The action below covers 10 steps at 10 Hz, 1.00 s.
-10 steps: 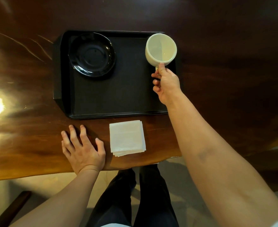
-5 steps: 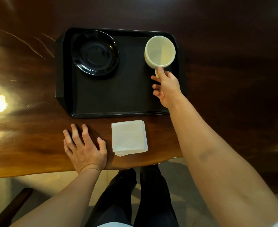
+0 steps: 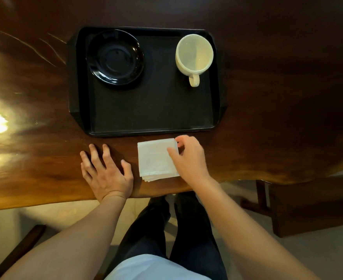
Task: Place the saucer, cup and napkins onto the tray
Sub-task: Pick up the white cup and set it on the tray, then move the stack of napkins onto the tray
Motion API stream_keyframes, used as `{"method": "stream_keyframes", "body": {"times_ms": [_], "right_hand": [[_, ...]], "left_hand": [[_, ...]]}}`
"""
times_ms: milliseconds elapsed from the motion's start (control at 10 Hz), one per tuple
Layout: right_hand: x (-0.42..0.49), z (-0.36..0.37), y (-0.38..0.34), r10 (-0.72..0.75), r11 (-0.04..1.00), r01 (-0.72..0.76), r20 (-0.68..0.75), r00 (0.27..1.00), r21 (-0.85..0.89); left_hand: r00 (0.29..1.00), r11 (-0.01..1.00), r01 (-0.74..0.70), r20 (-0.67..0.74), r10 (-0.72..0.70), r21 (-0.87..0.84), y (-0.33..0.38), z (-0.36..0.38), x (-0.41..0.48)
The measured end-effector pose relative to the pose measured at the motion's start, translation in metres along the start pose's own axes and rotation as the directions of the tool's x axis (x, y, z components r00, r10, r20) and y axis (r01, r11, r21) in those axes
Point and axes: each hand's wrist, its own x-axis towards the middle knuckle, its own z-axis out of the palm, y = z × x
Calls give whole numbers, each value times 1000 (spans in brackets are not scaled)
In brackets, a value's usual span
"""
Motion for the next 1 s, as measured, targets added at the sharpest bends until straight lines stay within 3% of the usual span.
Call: {"method": "stream_keyframes", "body": {"times_ms": [100,300,700,900,1000], "right_hand": [[-13,22,9,37,989,-33,28,999,-148],[-8,40,7,109,938,-131,-87,990,-322],[-3,39,2,136,975,-152,-104,985,-163],[6,31,-1,208,972,-209,-18,978,-108],[13,24,0,210,977,-214,102,972,26]], "left_hand": [[1000,1000,-2,-4,2,5,1,0,-1],[1000,1000,1,-8,-1,-1,1,-1,0],[1000,1000,3,-12,-3,-1,4,-2,0],[1000,1000,3,-16,-3,-5,3,-2,-1],[1000,1000,0,-17,0,-4,4,-2,0]]}}
